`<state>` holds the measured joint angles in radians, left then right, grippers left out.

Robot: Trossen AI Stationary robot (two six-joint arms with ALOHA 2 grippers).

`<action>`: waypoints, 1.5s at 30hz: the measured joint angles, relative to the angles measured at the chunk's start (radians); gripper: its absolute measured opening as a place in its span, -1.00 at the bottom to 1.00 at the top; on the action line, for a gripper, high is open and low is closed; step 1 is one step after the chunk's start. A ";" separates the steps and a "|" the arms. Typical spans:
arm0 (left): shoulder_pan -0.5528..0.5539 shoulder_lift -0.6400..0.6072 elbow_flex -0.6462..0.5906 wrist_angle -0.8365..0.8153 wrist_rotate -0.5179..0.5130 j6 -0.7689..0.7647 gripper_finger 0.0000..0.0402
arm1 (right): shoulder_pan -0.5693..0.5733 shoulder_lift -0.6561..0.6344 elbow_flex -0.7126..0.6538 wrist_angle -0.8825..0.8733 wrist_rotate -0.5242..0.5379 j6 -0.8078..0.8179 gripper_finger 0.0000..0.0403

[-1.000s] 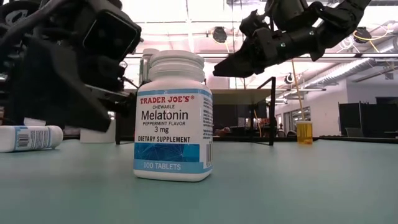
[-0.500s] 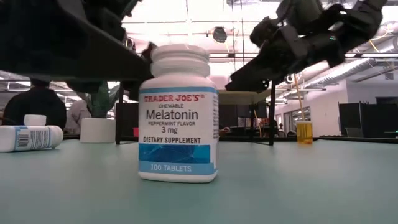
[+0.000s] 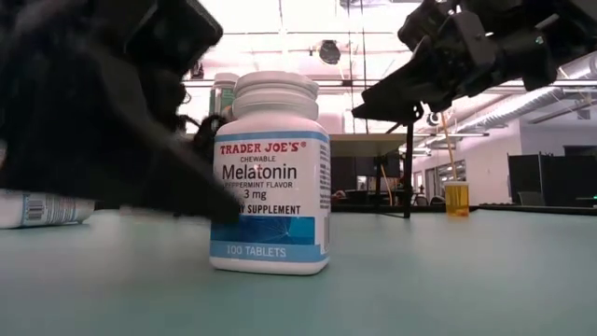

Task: Pick and place medicine bottles onto shelf by color
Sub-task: Put the bottom white blue pill bottle on the shelf aligned with the white blue pill bottle

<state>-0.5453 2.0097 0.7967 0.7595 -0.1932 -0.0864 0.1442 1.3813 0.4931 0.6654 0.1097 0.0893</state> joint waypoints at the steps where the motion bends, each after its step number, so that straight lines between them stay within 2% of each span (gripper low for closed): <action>1: 0.001 0.011 0.003 -0.003 0.000 0.006 0.47 | 0.002 -0.002 0.000 0.004 0.000 -0.004 0.28; 6: 0.014 0.034 0.028 -0.001 0.000 0.044 0.38 | 0.002 -0.002 0.000 0.004 0.000 -0.021 0.28; 13: 0.044 0.033 0.029 0.004 0.028 0.008 -0.12 | 0.002 -0.002 0.000 0.004 -0.006 -0.022 0.28; 17: 0.058 0.032 0.029 0.004 0.035 -0.028 -0.26 | 0.002 -0.002 0.000 0.004 -0.006 -0.021 0.28; 20: 0.061 0.032 0.029 0.005 0.020 -0.032 -0.26 | 0.007 -0.002 0.000 0.008 -0.007 0.003 0.28; 24: 0.061 0.020 0.027 -0.015 -0.061 -0.054 -0.20 | 0.028 -0.002 0.000 0.021 -0.016 0.024 0.28; 30: 0.085 -0.058 0.027 -0.110 -0.122 -0.095 -0.25 | 0.085 0.009 0.074 -0.041 -0.137 0.018 0.28; 34: 0.103 -0.089 0.027 -0.181 -0.127 -0.118 -0.25 | 0.138 0.058 0.161 -0.145 -0.137 -0.023 0.28; 41: 0.108 -0.092 0.027 -0.204 -0.181 -0.127 -0.24 | 0.166 0.178 0.223 -0.051 -0.135 -0.025 0.29; 45: 0.106 -0.092 0.027 -0.210 -0.211 -0.128 -0.24 | 0.162 0.247 0.248 -0.023 -0.093 -0.027 0.30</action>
<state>-0.4389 1.9175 0.8238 0.5491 -0.4038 -0.2142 0.3058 1.6286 0.7415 0.6428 0.0166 0.0628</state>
